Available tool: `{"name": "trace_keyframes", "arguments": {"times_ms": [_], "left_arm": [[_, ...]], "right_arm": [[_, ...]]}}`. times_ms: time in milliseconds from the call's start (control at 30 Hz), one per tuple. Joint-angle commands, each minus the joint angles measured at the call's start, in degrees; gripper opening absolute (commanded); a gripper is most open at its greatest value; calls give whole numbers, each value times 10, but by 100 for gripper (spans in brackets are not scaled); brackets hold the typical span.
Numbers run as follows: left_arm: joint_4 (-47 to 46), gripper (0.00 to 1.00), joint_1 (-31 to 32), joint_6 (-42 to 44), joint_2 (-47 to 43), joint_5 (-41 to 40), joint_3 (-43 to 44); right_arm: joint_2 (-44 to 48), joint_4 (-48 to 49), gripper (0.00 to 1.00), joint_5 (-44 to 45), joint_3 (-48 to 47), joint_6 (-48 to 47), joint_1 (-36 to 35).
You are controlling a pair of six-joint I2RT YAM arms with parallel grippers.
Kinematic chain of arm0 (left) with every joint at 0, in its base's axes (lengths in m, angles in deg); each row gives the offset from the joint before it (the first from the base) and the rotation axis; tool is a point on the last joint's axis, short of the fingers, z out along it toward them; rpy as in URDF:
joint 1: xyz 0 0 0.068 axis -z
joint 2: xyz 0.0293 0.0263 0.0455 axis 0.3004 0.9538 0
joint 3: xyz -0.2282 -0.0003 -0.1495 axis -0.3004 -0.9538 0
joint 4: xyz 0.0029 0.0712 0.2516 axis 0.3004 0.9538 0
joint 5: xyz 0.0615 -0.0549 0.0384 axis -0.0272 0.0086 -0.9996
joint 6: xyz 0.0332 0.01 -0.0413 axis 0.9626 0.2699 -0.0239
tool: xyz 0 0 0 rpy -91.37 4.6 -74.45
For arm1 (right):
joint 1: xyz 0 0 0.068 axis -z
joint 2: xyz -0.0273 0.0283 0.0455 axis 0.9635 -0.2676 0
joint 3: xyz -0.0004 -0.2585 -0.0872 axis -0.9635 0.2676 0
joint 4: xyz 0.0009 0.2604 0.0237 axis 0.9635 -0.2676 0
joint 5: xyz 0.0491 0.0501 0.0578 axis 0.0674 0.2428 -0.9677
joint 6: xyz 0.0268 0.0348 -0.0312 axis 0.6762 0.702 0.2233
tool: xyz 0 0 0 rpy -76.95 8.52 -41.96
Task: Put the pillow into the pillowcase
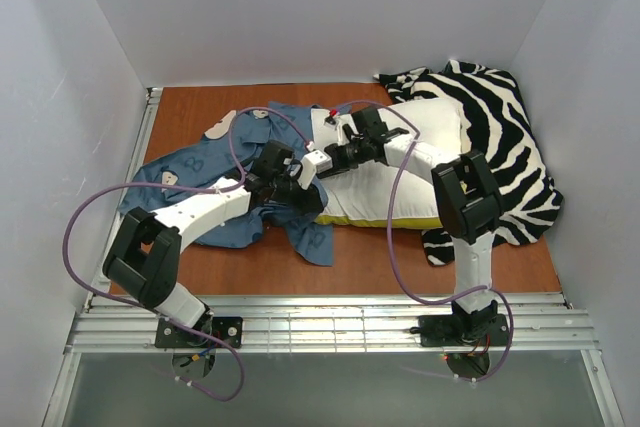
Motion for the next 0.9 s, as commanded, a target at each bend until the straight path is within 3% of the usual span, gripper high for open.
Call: {"name": "trace_keyframes", "arguments": {"times_ms": [0,67,133,300,500,600,733,800,867], "left_arm": [[-10,17,-29,-2,-44,78,1],[35,39,-58,9,-59,77,6],[53,50,-77,24,-73,59,6],[91,58,-76,75,-106,-55,44],[139,59,-63,145,-84,-107,93],[156,58,-72,140,-153,-29,40],[82,67,-105,32,-259,40,-47],[94,68,-132,-10,-262,77,-46],[106,69,-154,-55,-263,108,-39]], "right_arm": [[83,-44,33,-25,-18,-76,37],[106,-111,37,-1,-40,-130,47],[126,-179,40,25,-48,-184,53],[190,-242,68,153,-70,-233,98],[211,-338,66,151,-58,-328,112],[256,-312,69,195,24,-377,40],[309,-167,85,325,146,-402,-53],[304,-117,98,368,170,-417,-97],[290,-92,99,411,193,-424,-120]]}}
